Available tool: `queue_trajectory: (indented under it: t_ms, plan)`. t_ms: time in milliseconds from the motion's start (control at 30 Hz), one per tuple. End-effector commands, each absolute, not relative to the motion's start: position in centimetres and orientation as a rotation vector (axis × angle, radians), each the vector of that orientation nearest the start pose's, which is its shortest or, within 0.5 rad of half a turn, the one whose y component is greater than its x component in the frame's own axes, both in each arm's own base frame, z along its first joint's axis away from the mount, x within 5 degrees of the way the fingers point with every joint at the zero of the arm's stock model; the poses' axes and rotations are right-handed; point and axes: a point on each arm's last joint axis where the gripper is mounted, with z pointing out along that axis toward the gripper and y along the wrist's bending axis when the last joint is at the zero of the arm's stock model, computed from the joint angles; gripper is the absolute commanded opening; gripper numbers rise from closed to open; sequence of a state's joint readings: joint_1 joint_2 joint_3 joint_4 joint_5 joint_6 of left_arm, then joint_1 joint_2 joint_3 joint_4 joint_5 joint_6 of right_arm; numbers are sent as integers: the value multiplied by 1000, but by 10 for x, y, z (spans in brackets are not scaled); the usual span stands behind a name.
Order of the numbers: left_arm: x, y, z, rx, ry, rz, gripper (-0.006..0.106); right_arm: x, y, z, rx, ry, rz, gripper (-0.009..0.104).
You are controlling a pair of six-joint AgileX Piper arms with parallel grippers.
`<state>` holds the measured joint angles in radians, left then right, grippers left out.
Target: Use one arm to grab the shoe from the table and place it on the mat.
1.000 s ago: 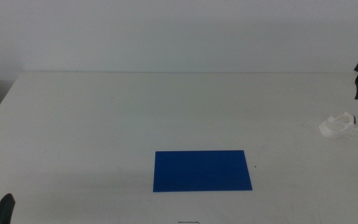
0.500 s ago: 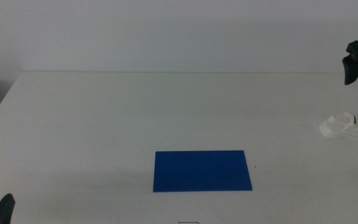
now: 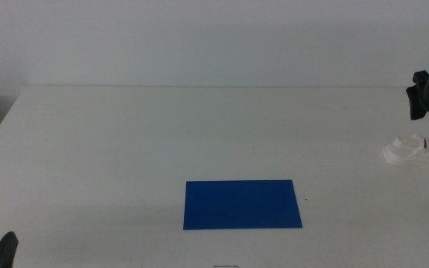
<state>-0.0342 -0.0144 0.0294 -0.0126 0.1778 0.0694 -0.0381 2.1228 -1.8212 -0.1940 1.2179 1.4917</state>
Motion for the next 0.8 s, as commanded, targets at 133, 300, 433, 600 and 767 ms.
queue_trajectory:
  t_ms: [133, 300, 433, 600, 767]
  plan:
    - [55, -2, 198, 58, 1571, -5, 94, 440, -47, 246, 1968, 2066, -64, 89]
    - [55, -2, 198, 58, 1571, -5, 94, 445, -51, 232, 1981, 2086, -56, 81]
    - [55, -2, 198, 58, 1571, -5, 94, 450, -51, 222, 1972, 2096, -39, 74]
    - [55, -2, 198, 58, 1571, -5, 94, 455, -50, 209, 1977, 2106, -30, 66]
    - [55, -2, 198, 58, 1571, -5, 94, 457, -50, 199, 1989, 2120, -46, 58]
